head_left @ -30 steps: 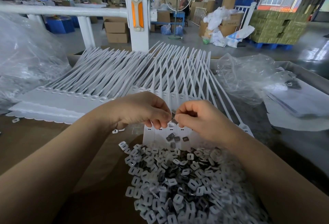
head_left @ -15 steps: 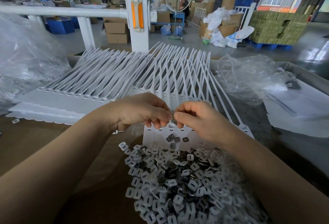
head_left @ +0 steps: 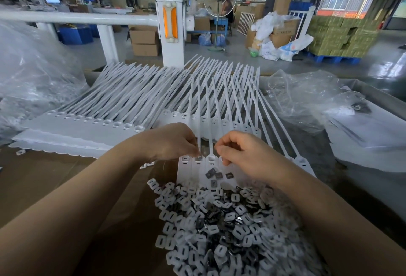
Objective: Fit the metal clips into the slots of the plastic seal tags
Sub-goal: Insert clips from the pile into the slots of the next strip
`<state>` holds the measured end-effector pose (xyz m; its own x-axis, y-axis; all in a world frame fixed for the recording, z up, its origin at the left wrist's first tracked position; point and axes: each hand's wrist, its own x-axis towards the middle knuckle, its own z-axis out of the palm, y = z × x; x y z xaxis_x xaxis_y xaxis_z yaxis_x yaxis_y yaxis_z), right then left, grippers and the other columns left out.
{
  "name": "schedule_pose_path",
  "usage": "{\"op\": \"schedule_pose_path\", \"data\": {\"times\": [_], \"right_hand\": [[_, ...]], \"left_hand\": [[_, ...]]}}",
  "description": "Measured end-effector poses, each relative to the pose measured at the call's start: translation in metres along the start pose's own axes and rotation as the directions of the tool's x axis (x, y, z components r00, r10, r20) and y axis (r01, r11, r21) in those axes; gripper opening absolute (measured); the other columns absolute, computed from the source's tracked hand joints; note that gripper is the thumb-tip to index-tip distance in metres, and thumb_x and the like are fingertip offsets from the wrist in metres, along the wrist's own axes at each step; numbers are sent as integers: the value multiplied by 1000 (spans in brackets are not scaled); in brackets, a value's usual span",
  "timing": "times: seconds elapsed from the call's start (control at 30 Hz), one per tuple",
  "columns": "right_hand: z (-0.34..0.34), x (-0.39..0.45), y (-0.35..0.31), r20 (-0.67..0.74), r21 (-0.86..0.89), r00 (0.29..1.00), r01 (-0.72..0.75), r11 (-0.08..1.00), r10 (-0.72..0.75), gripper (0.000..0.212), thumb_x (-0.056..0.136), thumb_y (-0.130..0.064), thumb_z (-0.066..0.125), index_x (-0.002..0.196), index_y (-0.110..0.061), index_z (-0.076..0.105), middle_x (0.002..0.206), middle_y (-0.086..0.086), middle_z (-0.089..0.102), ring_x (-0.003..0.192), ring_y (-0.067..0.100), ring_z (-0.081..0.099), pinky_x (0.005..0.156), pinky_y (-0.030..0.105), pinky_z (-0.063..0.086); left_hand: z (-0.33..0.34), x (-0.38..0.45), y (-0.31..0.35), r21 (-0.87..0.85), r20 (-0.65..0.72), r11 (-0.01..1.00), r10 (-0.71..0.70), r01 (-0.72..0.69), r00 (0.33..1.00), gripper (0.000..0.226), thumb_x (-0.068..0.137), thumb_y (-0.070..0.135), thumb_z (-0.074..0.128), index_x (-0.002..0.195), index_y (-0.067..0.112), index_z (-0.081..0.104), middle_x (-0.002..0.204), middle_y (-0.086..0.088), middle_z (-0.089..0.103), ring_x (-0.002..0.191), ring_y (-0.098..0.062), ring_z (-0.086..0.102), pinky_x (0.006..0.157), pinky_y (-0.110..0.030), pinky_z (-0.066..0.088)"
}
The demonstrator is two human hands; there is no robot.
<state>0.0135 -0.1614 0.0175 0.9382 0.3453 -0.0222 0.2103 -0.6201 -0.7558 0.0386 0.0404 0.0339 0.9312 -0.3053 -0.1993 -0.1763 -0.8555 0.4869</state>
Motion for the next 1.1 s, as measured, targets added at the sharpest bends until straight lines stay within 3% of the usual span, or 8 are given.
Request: {"op": "schedule_pose_path", "data": {"times": [0.17,0.4,0.57,0.67,0.77,0.83,0.97,1.1], "right_hand": [[0,0,0,4,3,1000,-1,1000,1,11,98,-37,56,103,-30,62,85,-6,71,88,17,68,89,42,54],[0,0,1,9,7,1000,5,1000,-5,12,98,-38,56,104,-31,62,85,-6,71,86,12,67,89,40,54],[-1,0,1,10,14,1000,15,1000,-15,10,98,-38,56,103,-32,62,85,-6,71,87,18,68,89,43,55],[-2,-2,-1,17,13,996,86,996,-86,4,95,-34,62,98,-33,65,85,-6,70,85,19,68,86,42,56],[-3,-6,-6,137,7,972,190,982,-189,6,88,-28,70,88,-34,70,84,-10,70,74,1,64,74,23,56],[-1,-9,-9,252,-32,942,239,971,-223,6,85,-28,73,86,-34,73,83,-11,70,66,-2,58,64,15,51],[0,-11,-11,390,-22,894,248,969,-220,13,82,-26,79,93,-33,76,83,-5,71,63,0,54,63,20,48],[1,-12,-13,458,-52,864,262,964,-210,21,81,-24,80,101,-31,76,88,-5,71,72,7,60,71,29,52]], "left_hand": [[-2,1,-3,31,51,999,28,-29,998,23,90,35,65,86,13,71,73,-1,62,64,-12,52,64,-28,43],[2,0,3,63,-22,997,54,-53,998,11,86,30,71,85,18,70,78,7,67,73,-6,60,65,-20,44],[1,-1,1,-32,-33,999,34,-35,999,12,83,26,75,80,15,71,76,2,68,68,-8,59,68,-23,50],[-3,0,-7,-121,17,993,14,-12,1000,10,87,25,71,87,15,71,70,4,68,59,-2,58,60,-18,47],[-3,2,-14,-132,37,991,13,-8,999,7,89,26,69,87,19,70,62,9,65,55,2,56,60,-18,45],[-2,3,-16,-130,37,991,21,-16,999,6,89,28,69,87,22,70,63,10,66,55,4,58,62,-18,45],[-1,4,-18,-118,23,992,39,-36,999,6,88,30,69,87,23,70,65,12,68,56,7,59,62,-16,43],[-1,3,-18,-134,-6,989,66,-66,998,7,87,31,70,86,25,71,73,9,71,60,5,61,63,-16,45]]}}
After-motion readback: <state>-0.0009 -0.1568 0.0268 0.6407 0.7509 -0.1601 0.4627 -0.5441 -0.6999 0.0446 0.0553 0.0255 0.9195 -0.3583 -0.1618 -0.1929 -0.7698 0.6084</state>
